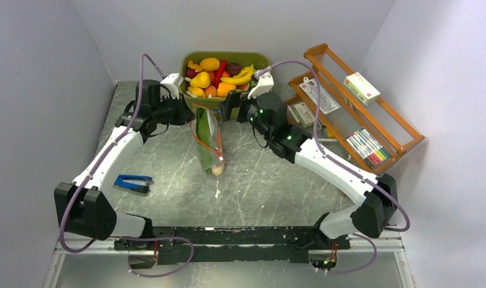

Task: Place the food in the zip-top bag and seal the zipper
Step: Pick up the fake vegetable from the bin.

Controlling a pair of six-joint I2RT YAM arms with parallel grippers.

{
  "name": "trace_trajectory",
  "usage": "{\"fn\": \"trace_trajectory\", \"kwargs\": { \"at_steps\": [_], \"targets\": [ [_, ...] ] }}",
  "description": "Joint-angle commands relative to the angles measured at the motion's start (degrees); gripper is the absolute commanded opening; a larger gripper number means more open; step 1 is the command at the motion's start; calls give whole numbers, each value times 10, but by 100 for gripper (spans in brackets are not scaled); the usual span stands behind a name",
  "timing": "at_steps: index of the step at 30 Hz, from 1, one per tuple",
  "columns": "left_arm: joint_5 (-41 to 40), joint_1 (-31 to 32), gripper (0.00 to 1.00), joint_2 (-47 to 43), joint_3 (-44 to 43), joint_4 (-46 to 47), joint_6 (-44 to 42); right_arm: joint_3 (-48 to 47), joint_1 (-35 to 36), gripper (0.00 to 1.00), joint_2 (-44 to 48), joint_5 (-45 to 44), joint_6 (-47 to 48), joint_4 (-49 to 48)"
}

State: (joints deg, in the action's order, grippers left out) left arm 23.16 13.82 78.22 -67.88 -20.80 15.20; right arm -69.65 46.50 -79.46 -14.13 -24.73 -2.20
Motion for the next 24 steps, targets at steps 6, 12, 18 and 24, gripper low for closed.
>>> {"fn": "trace_trajectory", "kwargs": {
  "at_steps": [6,12,18,24],
  "targets": [
    [24,2,7,-30,13,-7,-17,-142,-47,98,-136,-53,181,47],
    [45,2,7,-63,71,12,-16,-224,-102,84,-238,-7,205,35],
    [56,2,7,-105,106,20,-9,-304,-150,75,-352,37,212,-20],
    [69,2,7,-109,109,12,-19,-463,-196,71,-508,101,244,3]
  ]
}}
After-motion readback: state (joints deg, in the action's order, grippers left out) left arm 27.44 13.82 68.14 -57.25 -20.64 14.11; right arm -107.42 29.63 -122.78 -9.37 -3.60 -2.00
